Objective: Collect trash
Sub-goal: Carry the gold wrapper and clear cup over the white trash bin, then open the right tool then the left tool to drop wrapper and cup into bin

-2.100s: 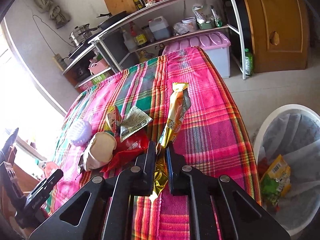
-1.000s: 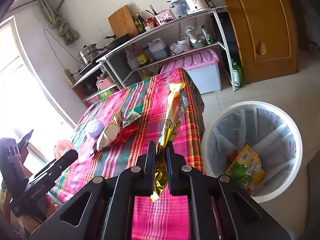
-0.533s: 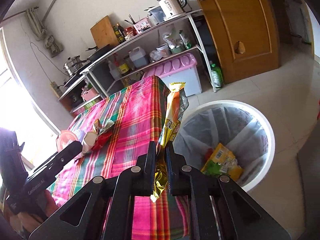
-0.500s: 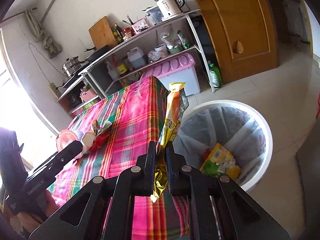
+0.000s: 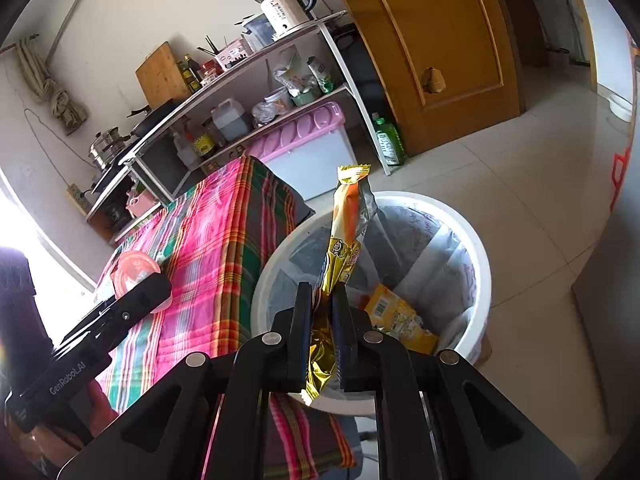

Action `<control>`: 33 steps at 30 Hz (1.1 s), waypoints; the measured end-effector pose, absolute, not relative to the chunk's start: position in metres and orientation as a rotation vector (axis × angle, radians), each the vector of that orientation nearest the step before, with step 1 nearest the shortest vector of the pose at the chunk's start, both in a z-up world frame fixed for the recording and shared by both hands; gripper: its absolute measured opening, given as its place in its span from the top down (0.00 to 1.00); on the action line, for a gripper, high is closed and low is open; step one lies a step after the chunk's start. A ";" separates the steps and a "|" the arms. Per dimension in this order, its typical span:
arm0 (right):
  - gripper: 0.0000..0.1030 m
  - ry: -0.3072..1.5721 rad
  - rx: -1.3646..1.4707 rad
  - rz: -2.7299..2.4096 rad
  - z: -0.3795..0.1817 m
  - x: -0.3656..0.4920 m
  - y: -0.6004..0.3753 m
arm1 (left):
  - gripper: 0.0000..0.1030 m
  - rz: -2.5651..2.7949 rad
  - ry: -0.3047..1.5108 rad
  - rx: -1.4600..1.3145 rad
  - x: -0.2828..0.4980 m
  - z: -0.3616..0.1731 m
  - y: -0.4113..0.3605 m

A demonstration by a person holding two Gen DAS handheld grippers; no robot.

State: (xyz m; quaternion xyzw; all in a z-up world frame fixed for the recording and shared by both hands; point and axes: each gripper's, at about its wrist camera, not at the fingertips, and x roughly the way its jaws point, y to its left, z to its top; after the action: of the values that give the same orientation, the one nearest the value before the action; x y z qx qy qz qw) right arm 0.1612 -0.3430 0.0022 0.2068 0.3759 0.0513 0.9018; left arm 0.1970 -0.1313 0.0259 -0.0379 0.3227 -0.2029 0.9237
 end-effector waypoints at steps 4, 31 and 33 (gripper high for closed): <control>0.90 0.793 0.429 0.082 -0.006 0.167 -0.353 | 0.50 -0.431 0.687 -0.071 0.208 0.017 -0.146; 0.55 0.818 0.449 0.080 -0.015 0.167 -0.361 | 0.50 -0.444 0.724 -0.095 0.213 0.010 -0.151; 0.55 0.797 0.434 0.097 -0.008 0.162 -0.355 | 0.50 -0.436 0.712 -0.093 0.208 0.014 -0.147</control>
State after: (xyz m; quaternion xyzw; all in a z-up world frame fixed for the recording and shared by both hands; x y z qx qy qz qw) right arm 0.1622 -0.3553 -0.0079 0.2094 0.3848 0.0467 0.8977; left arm 0.2075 -0.1467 0.0138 -0.0454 0.3457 -0.2114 0.9131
